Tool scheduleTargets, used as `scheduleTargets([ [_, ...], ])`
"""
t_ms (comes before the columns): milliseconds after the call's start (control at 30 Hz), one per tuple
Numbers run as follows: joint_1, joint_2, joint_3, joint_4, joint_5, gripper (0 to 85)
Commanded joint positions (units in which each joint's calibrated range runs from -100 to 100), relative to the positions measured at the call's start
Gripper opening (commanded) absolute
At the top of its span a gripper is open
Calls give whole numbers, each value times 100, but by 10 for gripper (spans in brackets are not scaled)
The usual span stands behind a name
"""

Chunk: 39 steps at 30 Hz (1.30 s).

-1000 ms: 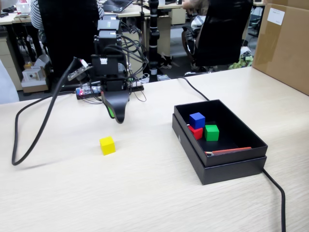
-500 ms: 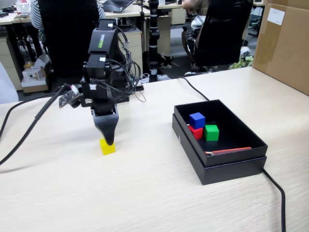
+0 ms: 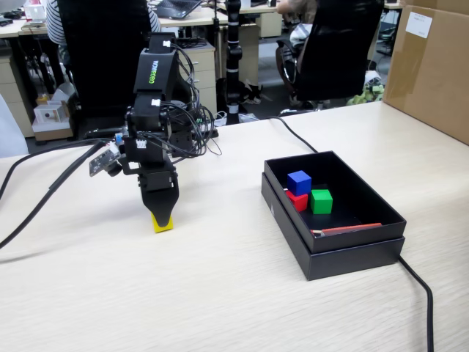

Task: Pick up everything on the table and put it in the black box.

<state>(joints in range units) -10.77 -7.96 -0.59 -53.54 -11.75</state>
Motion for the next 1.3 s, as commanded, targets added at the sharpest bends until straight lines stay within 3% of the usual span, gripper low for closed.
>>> scheduleTargets([
  [0, -29, -346, 377, 97, 24, 72],
  [233, 293, -1596, 404, 97, 137, 70],
  [433, 1460, -3214, 721, 97, 645, 74],
  [467, 1875, -3340, 830, 37, 874, 76],
  [700, 2589, -2663, 1174, -24, 1270, 76],
  [767, 2886, -1390, 2154, -292, 1407, 76],
  [1000, 3175, -1, 3060, -577, 1578, 76],
  [1267, 3092, 882, 3060, -646, 1685, 80],
])
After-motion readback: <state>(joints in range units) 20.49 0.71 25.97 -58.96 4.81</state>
